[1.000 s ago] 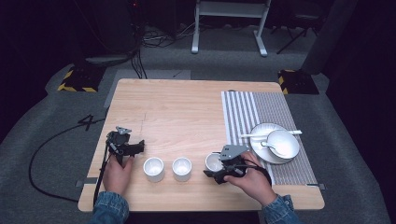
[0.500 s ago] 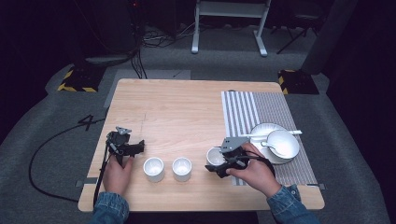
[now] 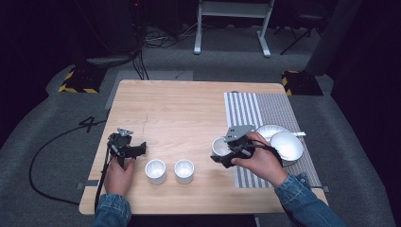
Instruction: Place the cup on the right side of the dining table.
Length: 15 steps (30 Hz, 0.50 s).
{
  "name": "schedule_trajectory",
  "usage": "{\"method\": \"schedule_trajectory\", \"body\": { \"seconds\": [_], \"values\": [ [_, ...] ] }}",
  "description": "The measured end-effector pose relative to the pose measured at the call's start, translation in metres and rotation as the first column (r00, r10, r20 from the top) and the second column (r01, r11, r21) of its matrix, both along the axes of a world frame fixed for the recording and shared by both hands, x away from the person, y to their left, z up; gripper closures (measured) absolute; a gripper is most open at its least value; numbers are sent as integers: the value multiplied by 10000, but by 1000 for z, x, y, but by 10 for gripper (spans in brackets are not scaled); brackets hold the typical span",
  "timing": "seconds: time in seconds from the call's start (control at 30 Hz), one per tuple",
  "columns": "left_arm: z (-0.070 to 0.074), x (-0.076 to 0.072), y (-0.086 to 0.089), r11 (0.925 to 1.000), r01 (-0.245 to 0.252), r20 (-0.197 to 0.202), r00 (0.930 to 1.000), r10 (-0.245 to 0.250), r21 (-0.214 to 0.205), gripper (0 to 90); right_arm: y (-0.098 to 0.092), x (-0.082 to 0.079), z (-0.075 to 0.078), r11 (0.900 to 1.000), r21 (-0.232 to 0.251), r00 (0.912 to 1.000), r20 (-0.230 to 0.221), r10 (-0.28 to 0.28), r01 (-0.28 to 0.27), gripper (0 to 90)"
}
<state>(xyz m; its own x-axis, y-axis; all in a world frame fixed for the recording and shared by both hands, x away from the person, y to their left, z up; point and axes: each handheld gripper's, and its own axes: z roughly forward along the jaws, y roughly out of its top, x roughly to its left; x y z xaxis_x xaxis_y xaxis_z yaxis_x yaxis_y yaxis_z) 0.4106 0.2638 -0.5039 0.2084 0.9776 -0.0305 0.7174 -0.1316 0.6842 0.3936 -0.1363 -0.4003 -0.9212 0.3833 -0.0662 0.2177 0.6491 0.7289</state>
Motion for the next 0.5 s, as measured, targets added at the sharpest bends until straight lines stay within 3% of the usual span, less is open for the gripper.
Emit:
{"method": "schedule_trajectory", "body": {
  "seconds": [0.5],
  "values": [
    [0,0,0,10000,-21,0,10000,21,20,141,-2,26,26,9996,151,9996,94,-249,247,269]
  ]
}}
